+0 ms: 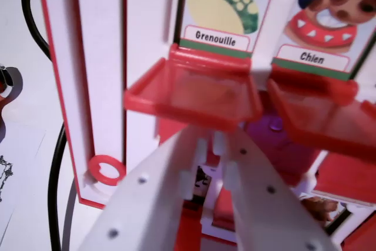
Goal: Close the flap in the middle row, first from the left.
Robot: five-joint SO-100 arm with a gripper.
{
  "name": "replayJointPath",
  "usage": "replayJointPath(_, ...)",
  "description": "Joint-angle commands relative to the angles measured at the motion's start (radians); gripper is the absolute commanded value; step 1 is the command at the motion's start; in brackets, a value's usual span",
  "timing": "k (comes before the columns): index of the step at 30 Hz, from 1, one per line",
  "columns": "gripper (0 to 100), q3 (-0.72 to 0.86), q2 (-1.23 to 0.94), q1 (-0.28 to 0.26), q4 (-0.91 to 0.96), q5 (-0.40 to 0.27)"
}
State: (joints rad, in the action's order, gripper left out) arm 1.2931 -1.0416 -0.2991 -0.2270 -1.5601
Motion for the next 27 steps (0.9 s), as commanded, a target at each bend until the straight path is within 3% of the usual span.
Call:
replayJointPath(1, 0, -0.029, -0.204, -0.003, -0.008, 0.008)
replayJointPath(16, 0, 0.37, -0.63, 0.023, -0.052, 0.008)
replayJointPath(27, 0, 0.611, -0.965, 0.153, -0.141, -0.06)
